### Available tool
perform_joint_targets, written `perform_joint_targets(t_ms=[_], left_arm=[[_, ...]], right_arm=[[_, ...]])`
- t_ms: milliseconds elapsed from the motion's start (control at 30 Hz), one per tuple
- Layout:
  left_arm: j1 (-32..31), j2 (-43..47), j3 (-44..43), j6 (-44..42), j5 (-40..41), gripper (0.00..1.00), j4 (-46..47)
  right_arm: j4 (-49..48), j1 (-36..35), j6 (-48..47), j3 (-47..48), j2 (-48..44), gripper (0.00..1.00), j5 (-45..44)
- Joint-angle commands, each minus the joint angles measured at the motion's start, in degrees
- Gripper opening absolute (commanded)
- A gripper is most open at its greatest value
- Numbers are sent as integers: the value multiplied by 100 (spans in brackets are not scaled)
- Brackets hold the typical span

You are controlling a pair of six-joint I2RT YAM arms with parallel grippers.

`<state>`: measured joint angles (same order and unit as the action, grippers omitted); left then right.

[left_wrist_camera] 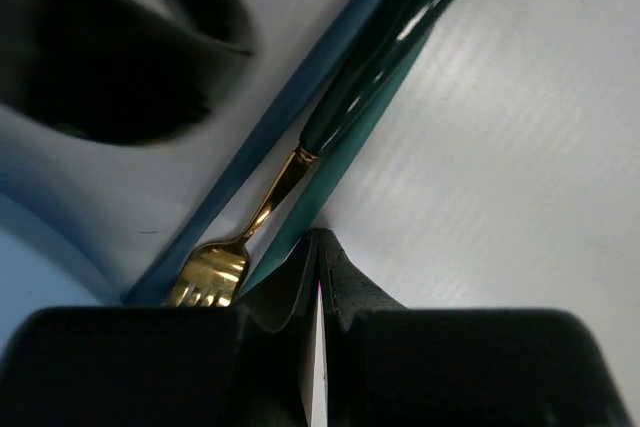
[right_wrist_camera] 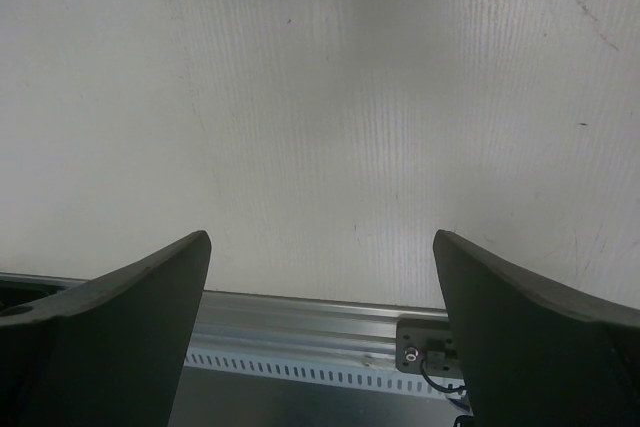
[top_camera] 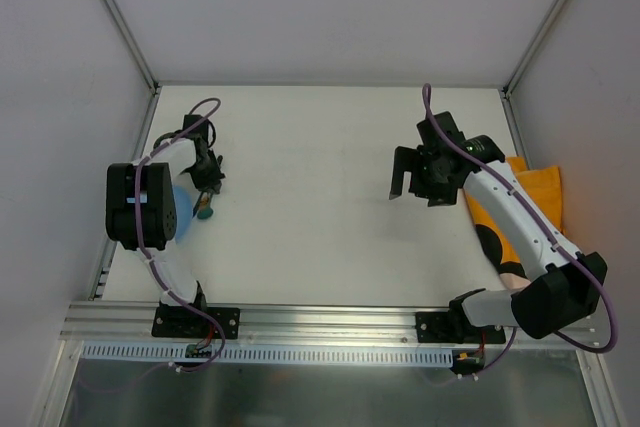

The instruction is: Set the dinner table for one person

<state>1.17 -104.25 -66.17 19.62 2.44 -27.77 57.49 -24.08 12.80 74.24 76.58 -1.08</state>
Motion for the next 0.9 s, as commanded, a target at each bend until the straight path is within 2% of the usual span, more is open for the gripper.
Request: perform_joint_targets(t_ms=[0,100,133,200,267,333,367,667,767,867], left_arm=[[427,-149,-98,-274,819,0,-211],[648,-122,-273,-213,585,1,-255],[648,-87,-317,-204,365,29,-264],[534,123,-396,-99,-144,61,-255],[115,316,-536,-20,-208,83,-264],[-256,405,-835,33,-383,88,-316],[-649,457,-940,77,-402,90,-352],[-1979,-25,-2145,508,-1315,93,-475],[-2340,-236,-2339,613,-1631,93,-484],[-2621,-333,-2453,701,-1755,92,-475]], right_arm=[[139,52,-120,232,-2,100,-41],[200,78,-111,223,24,100,-259],[270,96,-93,240,41,99,-348],[341,175,20,284,50,99,-689],[499,280,135,337,51,99,-972],[692,350,398,416,50,99,-1481],[771,429,486,434,68,99,-1622],[1580,851,1145,522,296,99,-2510],[1529,1219,1216,180,200,99,-2345],[985,1789,1111,-328,-11,99,-1792]])
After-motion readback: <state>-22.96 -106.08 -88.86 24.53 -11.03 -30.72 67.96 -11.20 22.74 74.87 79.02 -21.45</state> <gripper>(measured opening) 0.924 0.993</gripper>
